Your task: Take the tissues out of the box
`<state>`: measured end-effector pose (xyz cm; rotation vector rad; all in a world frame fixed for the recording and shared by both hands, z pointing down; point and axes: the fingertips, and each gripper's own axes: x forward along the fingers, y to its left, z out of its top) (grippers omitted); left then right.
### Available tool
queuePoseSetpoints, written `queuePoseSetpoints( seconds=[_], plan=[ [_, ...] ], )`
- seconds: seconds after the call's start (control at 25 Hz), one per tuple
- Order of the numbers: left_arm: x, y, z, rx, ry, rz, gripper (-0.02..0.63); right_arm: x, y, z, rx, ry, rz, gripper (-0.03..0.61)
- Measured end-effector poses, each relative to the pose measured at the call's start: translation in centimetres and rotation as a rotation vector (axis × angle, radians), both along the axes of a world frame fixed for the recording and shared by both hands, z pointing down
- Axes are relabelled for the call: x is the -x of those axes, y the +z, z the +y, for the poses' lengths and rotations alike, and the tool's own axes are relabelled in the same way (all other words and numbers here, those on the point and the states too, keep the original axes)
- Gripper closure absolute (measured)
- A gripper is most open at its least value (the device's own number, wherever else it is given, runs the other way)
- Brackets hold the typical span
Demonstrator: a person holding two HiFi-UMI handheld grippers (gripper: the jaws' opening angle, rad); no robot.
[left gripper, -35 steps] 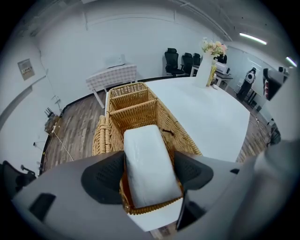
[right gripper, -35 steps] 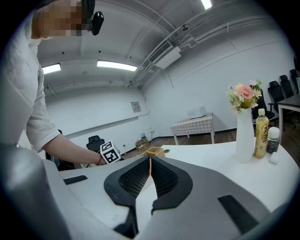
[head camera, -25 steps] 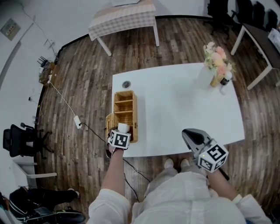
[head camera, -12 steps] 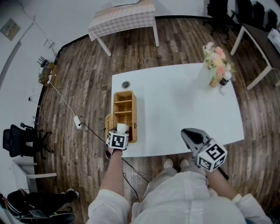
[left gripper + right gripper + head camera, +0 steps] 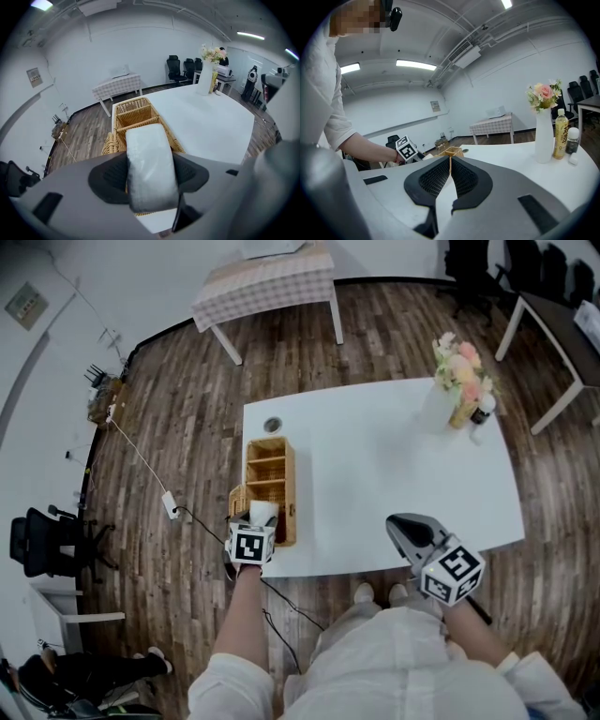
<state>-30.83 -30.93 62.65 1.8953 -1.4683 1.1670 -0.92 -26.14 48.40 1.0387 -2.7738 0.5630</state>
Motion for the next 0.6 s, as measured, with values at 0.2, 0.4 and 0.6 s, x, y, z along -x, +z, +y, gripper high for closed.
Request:
queuePoseSetpoints(
  seconds=[0.2, 0.4, 0.6],
  plan=[
    [-0.4, -3.0, 0.2, -0.07, -0.063, 0.088, 0.36, -0.1, -0.2, 0.2, -0.006, -0.005, -0.002, 0.545],
    [-2.5, -6.1, 0.4, -0.15, -0.128, 0.244, 0.36, -0.5, -0.3, 0.5, -0.012, -0.004, -0.003, 0.545],
    [-6.6, -8.9, 0.1, -0.208, -0.161, 0.465, 0.36, -0.8, -0.5, 0.8, -0.019, -0.003, -0.008, 0.545]
  ],
)
